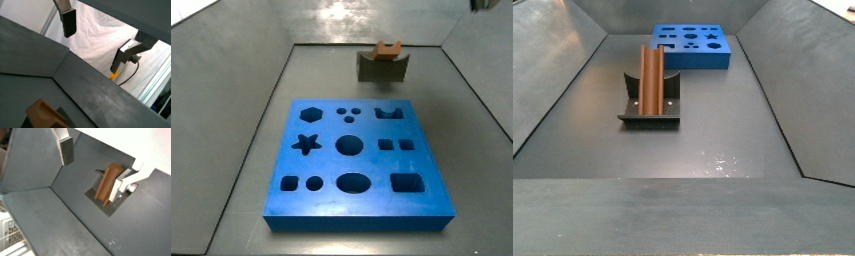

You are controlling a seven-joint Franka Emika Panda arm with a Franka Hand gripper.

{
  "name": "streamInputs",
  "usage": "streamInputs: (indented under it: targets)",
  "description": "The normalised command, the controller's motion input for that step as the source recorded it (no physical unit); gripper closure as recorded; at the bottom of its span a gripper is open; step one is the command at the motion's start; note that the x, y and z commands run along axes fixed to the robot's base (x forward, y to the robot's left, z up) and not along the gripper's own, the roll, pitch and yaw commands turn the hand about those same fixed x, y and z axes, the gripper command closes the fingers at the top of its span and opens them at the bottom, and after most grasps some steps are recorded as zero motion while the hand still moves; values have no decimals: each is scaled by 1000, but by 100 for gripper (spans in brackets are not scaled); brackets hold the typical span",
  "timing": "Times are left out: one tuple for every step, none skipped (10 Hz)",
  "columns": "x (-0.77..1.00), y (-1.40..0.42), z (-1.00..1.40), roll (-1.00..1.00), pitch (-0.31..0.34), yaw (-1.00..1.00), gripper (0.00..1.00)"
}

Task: Pick up the arch object. Move up. Place the arch object on the fixture. Regrasp the arch object. Move to above the board. Insert the arch object.
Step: Regrasp the arch object.

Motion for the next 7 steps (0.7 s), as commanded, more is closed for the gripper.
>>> streamInputs:
  targets:
    - [48, 44, -1000, 98, -1, 115, 0]
    - [59, 41, -1000, 76, -39, 106, 0]
    - [68, 39, -1000, 61, -58, 93, 0]
    - [72, 38, -1000, 62, -64, 80, 0]
    - [85, 32, -1000, 73, -78, 47, 0]
    - [96, 28, -1000, 73, -80, 30, 0]
    - [103, 24, -1000, 73, -69, 13, 0]
